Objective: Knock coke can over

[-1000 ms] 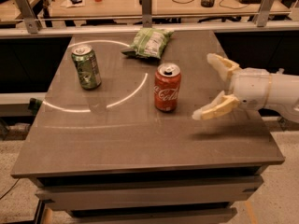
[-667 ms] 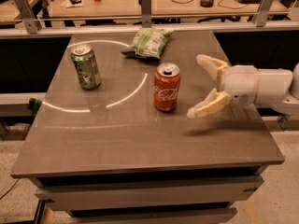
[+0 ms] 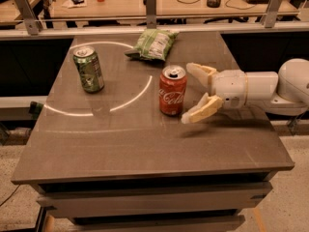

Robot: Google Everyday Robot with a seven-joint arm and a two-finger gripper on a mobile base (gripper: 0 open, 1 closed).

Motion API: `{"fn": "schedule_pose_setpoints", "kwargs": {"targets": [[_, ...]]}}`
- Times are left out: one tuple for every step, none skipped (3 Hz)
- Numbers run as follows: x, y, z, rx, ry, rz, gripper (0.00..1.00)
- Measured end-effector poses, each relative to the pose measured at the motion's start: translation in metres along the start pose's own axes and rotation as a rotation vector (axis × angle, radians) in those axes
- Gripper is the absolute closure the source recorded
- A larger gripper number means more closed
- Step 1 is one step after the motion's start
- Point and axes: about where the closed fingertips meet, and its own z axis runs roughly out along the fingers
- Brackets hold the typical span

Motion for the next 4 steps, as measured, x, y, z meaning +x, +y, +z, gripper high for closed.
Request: {"fn": "schedule_pose_setpoints", "kwargs": {"targets": [[-0.002,0.001,0.018,-0.051,-0.03,0.005,0.0],[-0.008,0.001,0.03,-0.091,-0.07,-0.003,0.0],[-0.01,0.004,0.037,-0.126,-0.098,0.008,0.18],[-0.011,0.006,0.037,-0.146,-0.122,0.017,0.42]]}}
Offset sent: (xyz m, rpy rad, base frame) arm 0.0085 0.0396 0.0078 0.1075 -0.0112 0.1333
